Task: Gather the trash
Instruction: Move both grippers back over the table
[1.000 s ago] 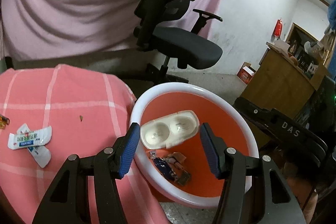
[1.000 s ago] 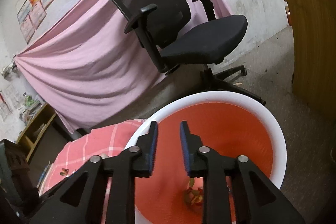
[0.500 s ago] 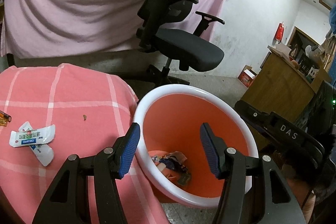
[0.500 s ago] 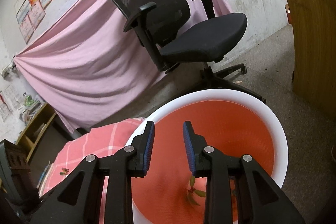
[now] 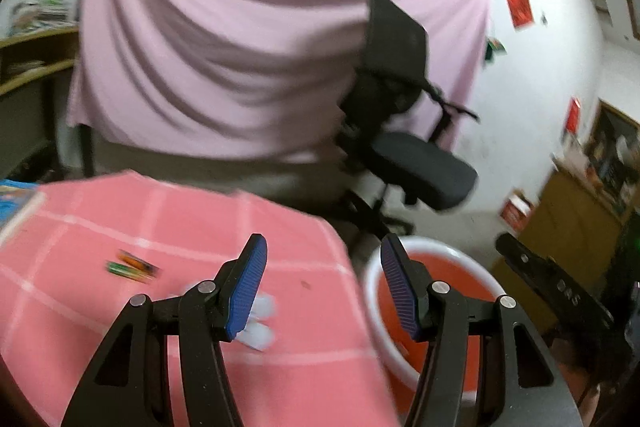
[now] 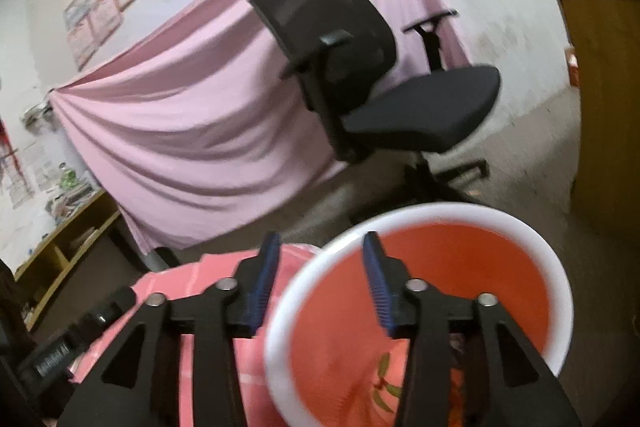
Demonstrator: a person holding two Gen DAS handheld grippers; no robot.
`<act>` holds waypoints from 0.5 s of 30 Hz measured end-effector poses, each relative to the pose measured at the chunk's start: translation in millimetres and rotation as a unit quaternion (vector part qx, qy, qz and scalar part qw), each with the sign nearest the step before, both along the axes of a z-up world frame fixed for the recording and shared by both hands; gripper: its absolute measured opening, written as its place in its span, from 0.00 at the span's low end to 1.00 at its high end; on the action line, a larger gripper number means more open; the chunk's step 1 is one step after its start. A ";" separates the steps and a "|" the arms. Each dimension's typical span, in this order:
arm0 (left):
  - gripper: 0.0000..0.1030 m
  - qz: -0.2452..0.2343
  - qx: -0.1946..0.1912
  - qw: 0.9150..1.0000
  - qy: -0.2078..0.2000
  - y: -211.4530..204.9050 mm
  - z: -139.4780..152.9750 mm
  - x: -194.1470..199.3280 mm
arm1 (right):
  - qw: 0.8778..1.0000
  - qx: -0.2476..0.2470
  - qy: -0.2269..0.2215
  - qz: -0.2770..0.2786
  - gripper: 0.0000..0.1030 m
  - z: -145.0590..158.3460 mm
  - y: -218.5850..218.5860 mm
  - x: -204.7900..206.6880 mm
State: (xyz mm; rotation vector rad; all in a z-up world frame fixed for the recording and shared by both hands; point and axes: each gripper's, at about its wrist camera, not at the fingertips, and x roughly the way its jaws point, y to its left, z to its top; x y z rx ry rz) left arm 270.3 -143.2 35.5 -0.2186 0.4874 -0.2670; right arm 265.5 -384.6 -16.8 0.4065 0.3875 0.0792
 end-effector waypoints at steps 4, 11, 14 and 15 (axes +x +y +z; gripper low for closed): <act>0.52 0.046 0.002 0.998 -0.032 35.5 12.5 -12.0 | 0.999 -0.016 -0.036 0.013 0.49 12.0 27.0 -1.4; 0.59 0.096 0.016 0.993 -0.059 89.4 18.1 -26.7 | 0.995 -0.030 -0.092 0.034 0.78 26.8 69.8 -2.4; 0.73 0.119 0.018 0.990 -0.078 109.8 17.1 -33.9 | 0.992 -0.043 -0.113 0.040 0.84 30.7 88.2 -3.8; 0.75 0.124 0.017 0.988 -0.086 116.5 16.5 -36.8 | 0.991 -0.049 -0.118 0.045 0.86 31.4 94.6 -3.4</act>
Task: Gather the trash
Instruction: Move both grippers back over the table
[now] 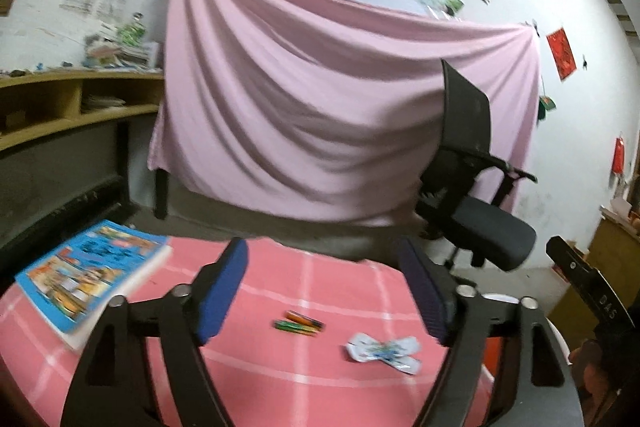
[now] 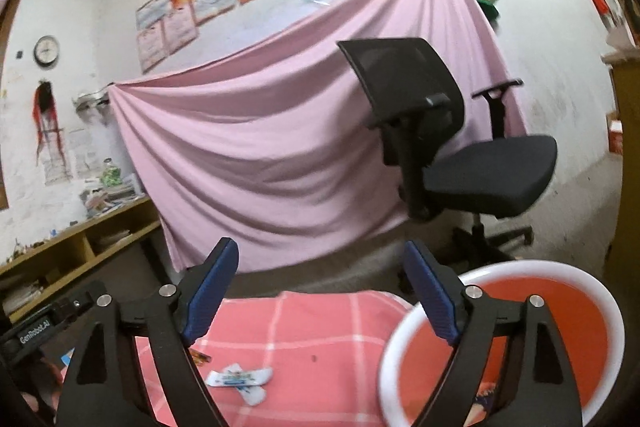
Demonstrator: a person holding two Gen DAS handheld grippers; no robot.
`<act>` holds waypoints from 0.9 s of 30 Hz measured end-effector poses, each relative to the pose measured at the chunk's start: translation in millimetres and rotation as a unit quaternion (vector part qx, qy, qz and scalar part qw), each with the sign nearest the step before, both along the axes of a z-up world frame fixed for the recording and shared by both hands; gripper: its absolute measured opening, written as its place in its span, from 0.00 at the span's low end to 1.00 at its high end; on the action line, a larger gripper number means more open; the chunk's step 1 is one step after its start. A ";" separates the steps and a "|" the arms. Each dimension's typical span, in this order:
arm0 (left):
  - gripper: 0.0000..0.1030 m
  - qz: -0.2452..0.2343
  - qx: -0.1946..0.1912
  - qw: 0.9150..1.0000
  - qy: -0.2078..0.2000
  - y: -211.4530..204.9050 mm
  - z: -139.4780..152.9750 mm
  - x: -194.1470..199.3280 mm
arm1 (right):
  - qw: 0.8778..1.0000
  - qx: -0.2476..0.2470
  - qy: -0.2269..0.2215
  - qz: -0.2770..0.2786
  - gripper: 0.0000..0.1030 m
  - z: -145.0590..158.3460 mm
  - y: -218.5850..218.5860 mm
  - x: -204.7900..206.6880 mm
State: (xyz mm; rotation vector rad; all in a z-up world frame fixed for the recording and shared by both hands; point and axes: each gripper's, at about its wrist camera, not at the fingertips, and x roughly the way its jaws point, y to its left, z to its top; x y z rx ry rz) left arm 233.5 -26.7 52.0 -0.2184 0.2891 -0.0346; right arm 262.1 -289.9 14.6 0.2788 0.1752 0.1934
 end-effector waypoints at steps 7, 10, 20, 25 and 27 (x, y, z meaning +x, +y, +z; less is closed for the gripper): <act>0.99 0.024 0.014 0.999 -0.046 33.8 -12.4 -17.1 | 0.998 -0.052 -0.046 0.011 1.00 2.2 36.6 -6.8; 0.99 0.029 0.024 0.998 -0.047 43.7 -20.1 -17.5 | 0.996 -0.070 -0.054 0.019 1.00 -0.4 46.4 -8.5; 0.99 0.021 0.032 0.999 -0.005 59.9 -39.0 3.8 | 0.989 -0.135 -0.009 0.053 1.00 -21.4 80.3 5.8; 0.99 0.021 0.040 0.997 0.057 61.4 -50.8 24.6 | 0.982 -0.154 0.086 0.062 1.00 -40.0 87.2 26.9; 0.99 0.020 0.038 0.996 0.082 62.8 -54.5 34.5 | 0.977 -0.156 0.126 0.074 1.00 -48.1 90.3 36.9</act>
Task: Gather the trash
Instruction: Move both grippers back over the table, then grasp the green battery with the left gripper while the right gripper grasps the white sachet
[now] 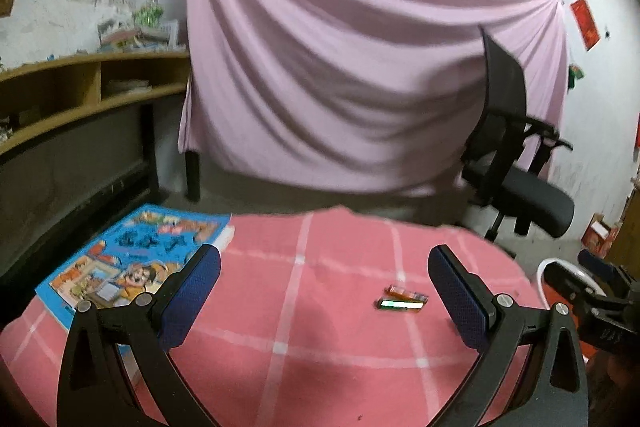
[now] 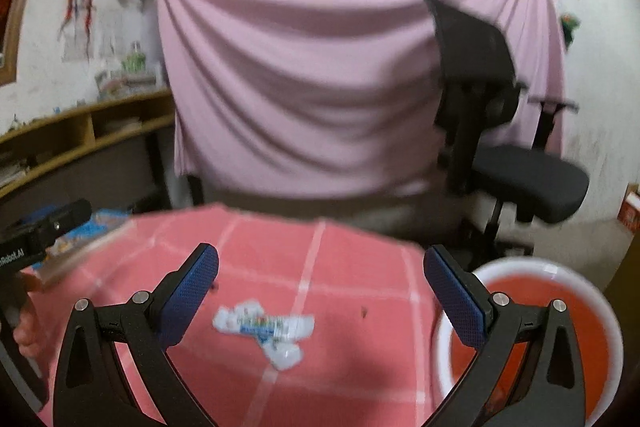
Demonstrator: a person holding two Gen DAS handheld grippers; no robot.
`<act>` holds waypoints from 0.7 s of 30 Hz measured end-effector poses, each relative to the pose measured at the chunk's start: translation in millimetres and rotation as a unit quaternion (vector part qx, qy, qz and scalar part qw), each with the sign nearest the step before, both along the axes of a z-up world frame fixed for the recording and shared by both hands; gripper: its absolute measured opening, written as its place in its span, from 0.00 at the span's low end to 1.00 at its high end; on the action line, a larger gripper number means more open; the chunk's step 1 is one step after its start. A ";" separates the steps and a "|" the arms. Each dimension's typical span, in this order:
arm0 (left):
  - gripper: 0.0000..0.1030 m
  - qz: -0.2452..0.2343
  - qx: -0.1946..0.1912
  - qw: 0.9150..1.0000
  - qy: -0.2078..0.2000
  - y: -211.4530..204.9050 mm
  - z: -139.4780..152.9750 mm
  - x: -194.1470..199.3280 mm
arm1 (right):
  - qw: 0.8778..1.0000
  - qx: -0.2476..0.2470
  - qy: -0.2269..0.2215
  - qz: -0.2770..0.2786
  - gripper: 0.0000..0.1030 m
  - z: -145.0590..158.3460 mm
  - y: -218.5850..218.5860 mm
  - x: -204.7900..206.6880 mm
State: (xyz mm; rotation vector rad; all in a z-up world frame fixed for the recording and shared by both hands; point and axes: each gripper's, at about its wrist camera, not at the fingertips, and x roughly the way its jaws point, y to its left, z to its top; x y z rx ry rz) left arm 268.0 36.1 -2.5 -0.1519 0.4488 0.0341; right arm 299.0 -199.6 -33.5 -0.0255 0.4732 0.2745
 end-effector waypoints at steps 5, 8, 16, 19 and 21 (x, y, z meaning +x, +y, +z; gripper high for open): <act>0.99 -0.002 -0.002 0.999 0.050 -0.8 -14.7 13.8 | 0.997 -0.010 0.074 0.023 1.00 -14.8 8.7 17.0; 0.99 -0.005 0.000 0.997 0.083 -2.6 -22.6 25.0 | 0.992 -0.019 0.112 0.046 1.00 -24.3 17.3 25.7; 0.98 -0.013 -0.020 0.989 0.143 2.9 -42.0 44.4 | 0.977 -0.062 0.181 0.096 0.96 -44.3 45.9 37.6; 0.98 -0.017 -0.028 0.987 0.156 3.4 -47.5 47.8 | 0.974 -0.069 0.192 0.098 0.94 -47.3 48.2 39.2; 0.98 -0.019 -0.033 0.986 0.163 3.9 -49.2 49.5 | 0.974 -0.069 0.194 0.097 0.91 -47.5 47.8 39.2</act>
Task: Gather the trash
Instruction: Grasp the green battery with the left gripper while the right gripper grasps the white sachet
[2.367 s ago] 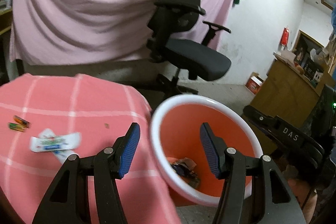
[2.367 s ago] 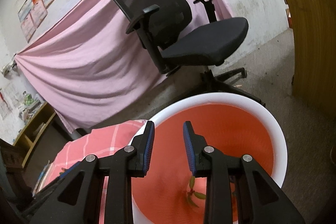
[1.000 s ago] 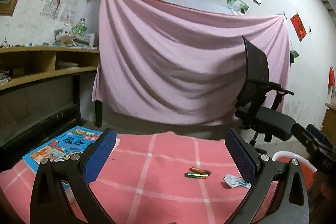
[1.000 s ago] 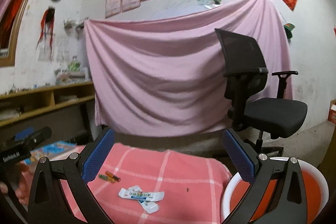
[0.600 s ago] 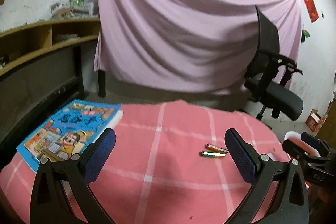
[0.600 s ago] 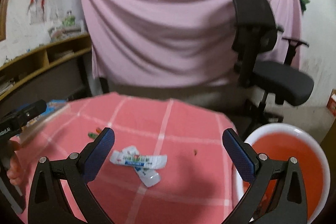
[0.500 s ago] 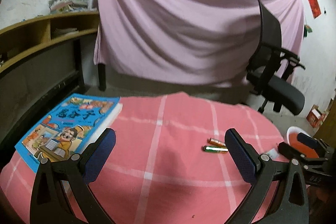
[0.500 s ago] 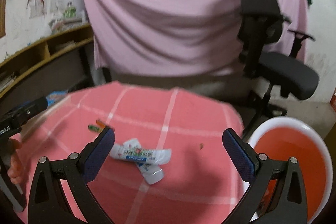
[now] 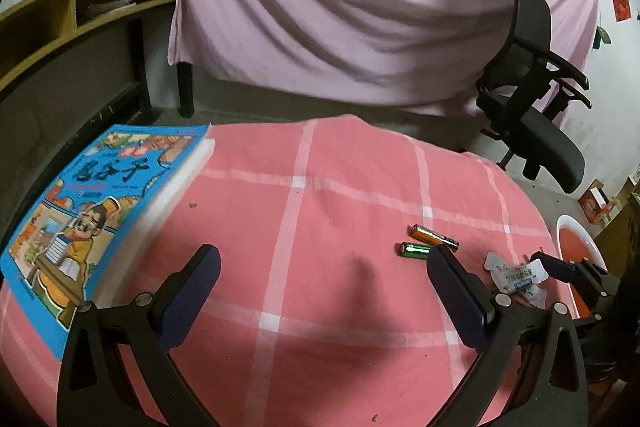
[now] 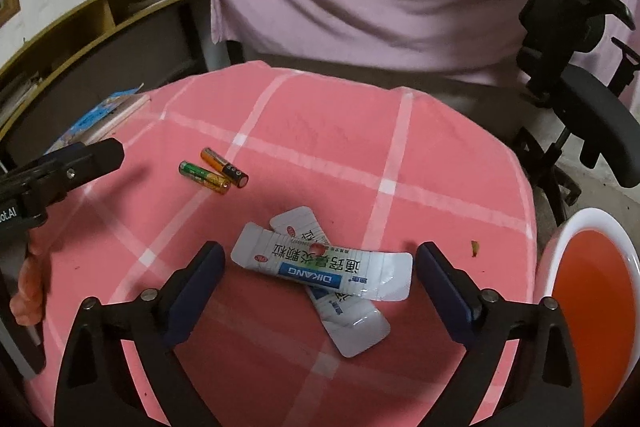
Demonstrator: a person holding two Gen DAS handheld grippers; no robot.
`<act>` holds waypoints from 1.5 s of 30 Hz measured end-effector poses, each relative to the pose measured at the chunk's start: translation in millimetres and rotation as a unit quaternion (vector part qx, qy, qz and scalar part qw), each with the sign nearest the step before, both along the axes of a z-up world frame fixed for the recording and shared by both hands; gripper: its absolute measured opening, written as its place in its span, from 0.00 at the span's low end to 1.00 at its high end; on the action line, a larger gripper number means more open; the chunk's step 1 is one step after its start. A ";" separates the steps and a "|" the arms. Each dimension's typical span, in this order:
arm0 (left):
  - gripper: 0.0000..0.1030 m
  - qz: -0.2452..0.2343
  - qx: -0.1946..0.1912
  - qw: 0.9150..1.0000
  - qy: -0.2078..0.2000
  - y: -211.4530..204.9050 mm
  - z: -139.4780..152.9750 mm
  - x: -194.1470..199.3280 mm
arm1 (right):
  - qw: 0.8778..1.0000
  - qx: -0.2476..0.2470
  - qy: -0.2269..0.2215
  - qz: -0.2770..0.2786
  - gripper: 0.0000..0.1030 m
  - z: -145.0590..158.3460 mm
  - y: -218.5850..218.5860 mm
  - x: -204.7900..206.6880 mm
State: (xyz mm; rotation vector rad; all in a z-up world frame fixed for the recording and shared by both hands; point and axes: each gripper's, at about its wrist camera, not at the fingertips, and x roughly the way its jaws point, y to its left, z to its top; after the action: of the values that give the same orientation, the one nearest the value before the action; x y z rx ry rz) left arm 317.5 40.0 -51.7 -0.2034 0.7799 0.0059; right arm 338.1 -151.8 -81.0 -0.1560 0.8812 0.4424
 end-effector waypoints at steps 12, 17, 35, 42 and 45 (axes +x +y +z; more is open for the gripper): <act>0.95 -0.048 -0.002 0.999 0.016 -15.5 -1.1 7.6 | 0.998 0.049 0.007 -0.026 0.67 4.6 -21.0 7.8; 0.87 -0.086 0.019 0.996 0.022 -34.7 -4.0 12.1 | 0.994 0.093 0.006 -0.054 0.67 8.7 -40.1 10.2; 0.49 -0.130 0.099 0.985 0.059 -85.8 -23.5 40.8 | 0.987 0.131 -0.006 -0.093 0.67 13.4 -63.0 10.6; 0.36 -0.122 0.098 0.986 0.049 -84.7 -23.5 35.7 | 0.988 0.123 -0.014 -0.096 0.67 15.3 -61.4 8.2; 0.36 -0.114 0.063 0.991 0.024 -74.3 -16.7 24.9 | 0.986 0.121 -0.038 -0.107 0.67 20.2 -63.1 0.4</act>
State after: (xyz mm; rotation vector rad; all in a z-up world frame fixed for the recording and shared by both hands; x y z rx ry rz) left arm 342.5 -34.4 -68.4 0.0068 0.8433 -0.1555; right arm 338.6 -214.8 -60.8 0.1437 0.7524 0.3373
